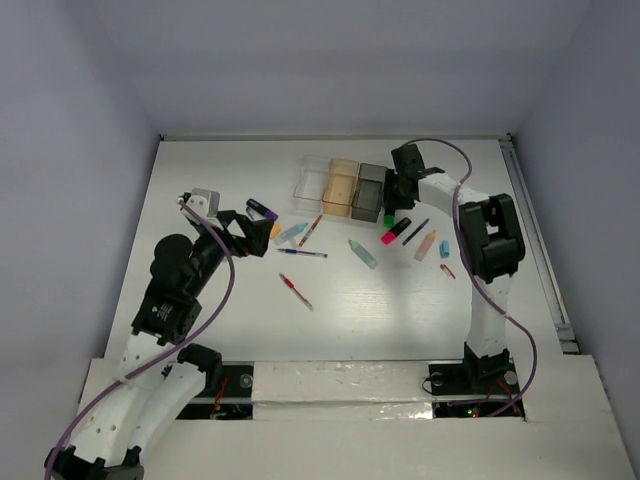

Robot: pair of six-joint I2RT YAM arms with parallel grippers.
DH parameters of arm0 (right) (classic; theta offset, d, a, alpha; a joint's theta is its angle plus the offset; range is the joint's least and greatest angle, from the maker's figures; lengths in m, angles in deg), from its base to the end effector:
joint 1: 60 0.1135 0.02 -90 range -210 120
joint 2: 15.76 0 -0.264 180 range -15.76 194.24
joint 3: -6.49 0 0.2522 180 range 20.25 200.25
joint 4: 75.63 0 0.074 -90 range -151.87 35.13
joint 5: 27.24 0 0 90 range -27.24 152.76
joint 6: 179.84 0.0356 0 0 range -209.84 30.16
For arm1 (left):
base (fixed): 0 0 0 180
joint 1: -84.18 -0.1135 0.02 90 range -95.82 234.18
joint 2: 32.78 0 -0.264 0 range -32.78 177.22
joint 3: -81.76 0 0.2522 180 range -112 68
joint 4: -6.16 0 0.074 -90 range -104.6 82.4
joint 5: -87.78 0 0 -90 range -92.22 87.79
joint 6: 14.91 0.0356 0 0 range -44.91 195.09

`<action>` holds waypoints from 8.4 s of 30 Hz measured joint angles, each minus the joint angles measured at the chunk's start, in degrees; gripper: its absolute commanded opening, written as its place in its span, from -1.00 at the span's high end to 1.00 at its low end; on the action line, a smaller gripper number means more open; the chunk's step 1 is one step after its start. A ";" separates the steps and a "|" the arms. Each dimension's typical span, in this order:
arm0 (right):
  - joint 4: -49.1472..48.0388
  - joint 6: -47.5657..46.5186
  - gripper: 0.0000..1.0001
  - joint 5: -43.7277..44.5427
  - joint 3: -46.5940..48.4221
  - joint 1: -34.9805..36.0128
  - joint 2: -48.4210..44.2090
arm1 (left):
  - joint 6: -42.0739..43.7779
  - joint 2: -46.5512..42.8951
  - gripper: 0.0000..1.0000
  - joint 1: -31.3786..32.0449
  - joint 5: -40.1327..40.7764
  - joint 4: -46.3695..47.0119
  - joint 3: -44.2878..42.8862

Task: Sort the stationery into containers
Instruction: Pick up the pen from the center of the board, then place the pen in the storage box, then pick up the pen from the center of the board, then place the pen in the storage box, then pick up the pen from the center of the board, then place the pen in the storage box.

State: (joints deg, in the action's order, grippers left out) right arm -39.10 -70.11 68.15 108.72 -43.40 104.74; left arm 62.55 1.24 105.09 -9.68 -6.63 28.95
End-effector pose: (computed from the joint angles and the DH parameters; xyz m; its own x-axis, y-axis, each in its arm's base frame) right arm 0.4385 0.1272 0.1725 -0.8156 0.1076 -0.5685 0.0455 0.9914 0.1223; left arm 0.1372 -0.0574 0.3539 -0.0077 -0.2275 -0.9737 0.4844 0.8511 -0.2027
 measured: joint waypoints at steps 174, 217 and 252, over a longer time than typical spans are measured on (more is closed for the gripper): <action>-21.57 7.13 0.41 -12.09 -22.56 9.66 -33.62 | -35.98 62.01 -0.30 2.86 32.76 -5.95 -26.10; -18.82 4.44 0.23 -18.01 -29.31 12.41 -44.04 | -35.71 83.62 0.32 -1.01 32.26 -11.39 -41.07; -20.24 6.25 0.25 -3.26 -42.18 12.41 -58.58 | -6.82 75.58 1.00 9.92 8.00 1.27 -52.74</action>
State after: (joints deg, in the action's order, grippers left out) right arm -59.34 -63.86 64.89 66.54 -30.99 46.17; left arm 55.73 76.82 115.01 -1.68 -5.36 -23.79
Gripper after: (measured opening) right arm 0.380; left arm 0.262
